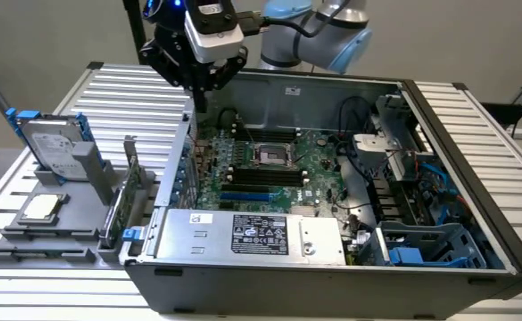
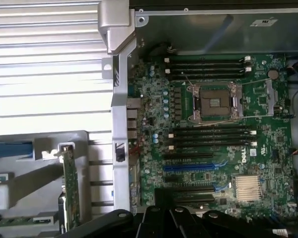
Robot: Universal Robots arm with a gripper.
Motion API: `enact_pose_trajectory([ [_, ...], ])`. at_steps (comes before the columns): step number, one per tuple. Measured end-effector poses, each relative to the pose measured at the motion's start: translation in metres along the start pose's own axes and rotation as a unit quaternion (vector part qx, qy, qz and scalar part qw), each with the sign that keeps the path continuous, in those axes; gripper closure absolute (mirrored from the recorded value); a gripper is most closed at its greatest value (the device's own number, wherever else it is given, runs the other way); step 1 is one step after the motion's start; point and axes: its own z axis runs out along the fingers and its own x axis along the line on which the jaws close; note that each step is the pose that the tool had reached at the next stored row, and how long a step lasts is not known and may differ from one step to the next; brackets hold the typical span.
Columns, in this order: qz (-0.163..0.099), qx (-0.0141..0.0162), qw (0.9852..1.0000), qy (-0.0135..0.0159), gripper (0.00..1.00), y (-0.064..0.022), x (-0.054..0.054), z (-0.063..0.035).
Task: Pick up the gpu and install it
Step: 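Reach for the gpu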
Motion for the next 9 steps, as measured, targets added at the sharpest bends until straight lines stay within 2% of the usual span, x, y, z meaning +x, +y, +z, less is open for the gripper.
enact_pose_trajectory([
  [9, 0.0, -0.0001, 1.0, -0.0027, 0.89, -0.019, 0.039, -0.002],
])
